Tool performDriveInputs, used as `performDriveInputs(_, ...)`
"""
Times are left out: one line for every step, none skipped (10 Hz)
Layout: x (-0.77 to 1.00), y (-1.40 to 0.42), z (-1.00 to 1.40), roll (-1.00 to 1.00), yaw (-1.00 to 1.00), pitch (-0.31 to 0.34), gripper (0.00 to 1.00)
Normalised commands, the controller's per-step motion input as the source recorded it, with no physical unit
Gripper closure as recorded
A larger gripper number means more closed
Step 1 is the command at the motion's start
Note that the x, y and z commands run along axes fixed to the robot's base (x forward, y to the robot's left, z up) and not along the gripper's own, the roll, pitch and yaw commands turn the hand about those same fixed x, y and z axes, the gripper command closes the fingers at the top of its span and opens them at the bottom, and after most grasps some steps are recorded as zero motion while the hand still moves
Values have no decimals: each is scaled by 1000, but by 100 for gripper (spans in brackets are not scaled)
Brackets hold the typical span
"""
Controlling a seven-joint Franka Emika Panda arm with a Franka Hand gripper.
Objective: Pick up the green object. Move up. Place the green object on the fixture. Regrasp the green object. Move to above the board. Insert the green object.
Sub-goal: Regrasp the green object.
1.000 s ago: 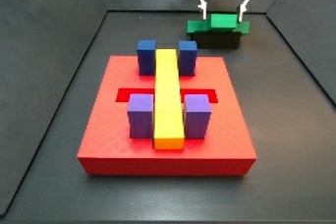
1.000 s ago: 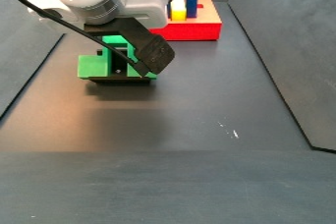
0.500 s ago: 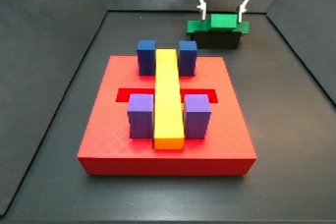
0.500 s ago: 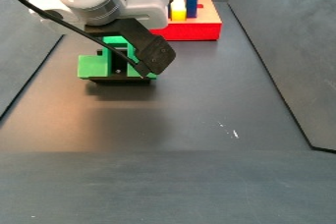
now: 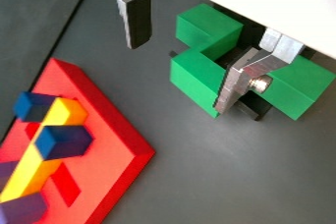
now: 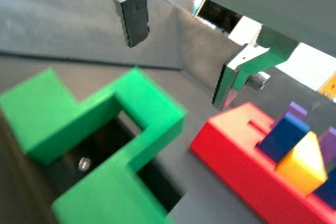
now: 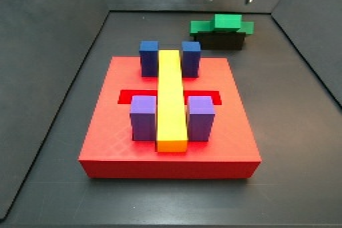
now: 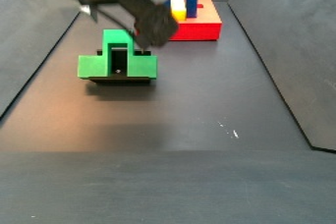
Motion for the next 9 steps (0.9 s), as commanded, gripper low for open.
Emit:
performDriveInputs(0, -123, 703, 0, 60, -20, 0)
performDriveInputs(0, -174, 631, 17, 63, -34, 0)
performDriveInputs(0, -217, 503, 189, 46, -26, 0)
performDriveInputs(0, -231, 366, 457, 20, 0, 0)
performDriveInputs(0, -234, 343, 589, 23, 0, 0)
performDriveInputs(0, -251, 314, 726, 37, 0, 0)
performDriveInputs(0, -271, 263, 866, 63, 83, 0)
performDriveInputs(0, -314, 246, 903, 77, 111, 0)
performDriveInputs(0, -326, 226, 900, 86, 131, 0)
